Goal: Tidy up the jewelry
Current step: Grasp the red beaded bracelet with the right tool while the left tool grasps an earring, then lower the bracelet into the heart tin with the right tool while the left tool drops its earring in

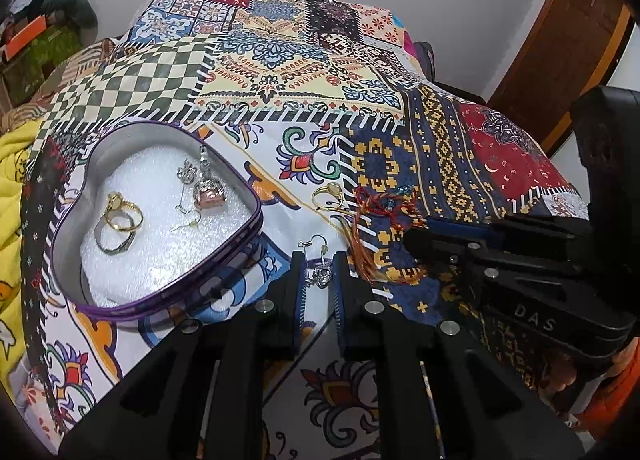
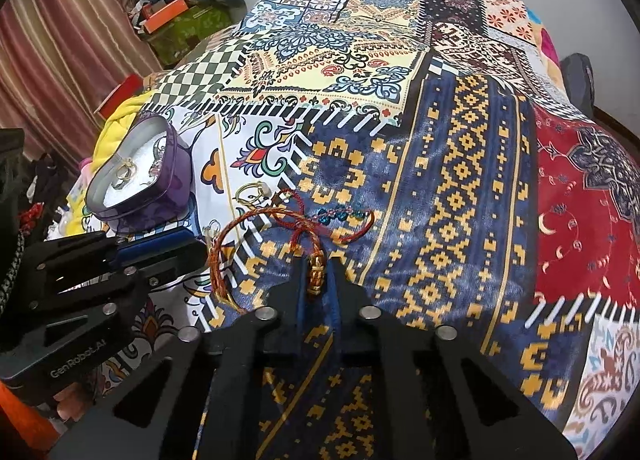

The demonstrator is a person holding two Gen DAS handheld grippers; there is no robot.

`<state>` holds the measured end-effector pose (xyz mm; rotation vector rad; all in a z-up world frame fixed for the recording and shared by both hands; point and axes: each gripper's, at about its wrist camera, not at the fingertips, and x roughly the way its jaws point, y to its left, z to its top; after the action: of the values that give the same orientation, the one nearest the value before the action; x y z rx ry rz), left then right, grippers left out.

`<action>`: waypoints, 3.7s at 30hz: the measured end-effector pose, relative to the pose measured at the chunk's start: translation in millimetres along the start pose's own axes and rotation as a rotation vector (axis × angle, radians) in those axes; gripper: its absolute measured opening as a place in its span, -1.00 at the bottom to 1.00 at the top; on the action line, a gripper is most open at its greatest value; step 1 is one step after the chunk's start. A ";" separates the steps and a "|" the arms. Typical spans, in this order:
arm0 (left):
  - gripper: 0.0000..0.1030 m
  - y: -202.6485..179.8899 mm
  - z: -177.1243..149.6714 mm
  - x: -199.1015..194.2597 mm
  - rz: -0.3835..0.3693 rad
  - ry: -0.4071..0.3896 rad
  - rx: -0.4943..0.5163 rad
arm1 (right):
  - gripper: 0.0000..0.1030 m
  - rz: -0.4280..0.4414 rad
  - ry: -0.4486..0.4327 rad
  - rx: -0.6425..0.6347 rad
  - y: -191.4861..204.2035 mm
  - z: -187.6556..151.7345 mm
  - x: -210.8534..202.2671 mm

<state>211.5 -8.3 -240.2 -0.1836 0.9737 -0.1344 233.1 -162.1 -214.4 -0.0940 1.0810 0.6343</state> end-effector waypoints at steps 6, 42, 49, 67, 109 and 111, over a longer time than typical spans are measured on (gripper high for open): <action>-0.78 1.4 -6.4 -17.1 0.003 -0.005 -0.010 | -0.88 0.009 -0.001 0.037 2.1 -12.0 -14.2; -0.78 20.1 -20.6 -112.1 0.035 -0.149 -0.030 | -0.87 0.019 -0.153 -0.004 56.1 -6.2 -72.1; -0.78 34.2 -14.1 -120.6 0.054 -0.181 -0.034 | -0.87 0.059 -0.161 -0.015 70.1 10.2 -57.9; -0.78 62.4 14.5 -105.2 0.066 -0.217 -0.040 | -0.87 0.104 -0.125 -0.042 88.0 43.0 -13.9; -0.77 91.9 44.0 -83.9 0.078 -0.169 -0.064 | -0.46 0.046 -0.129 -0.120 100.2 50.0 -18.5; -0.77 90.7 42.7 -92.8 0.083 -0.179 -0.063 | -0.46 0.027 -0.150 -0.115 94.6 48.3 -30.1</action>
<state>198.2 102.4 -161.3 -0.2093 0.8060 -0.0105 212.3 -79.7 -143.8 -0.1295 0.9021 0.7170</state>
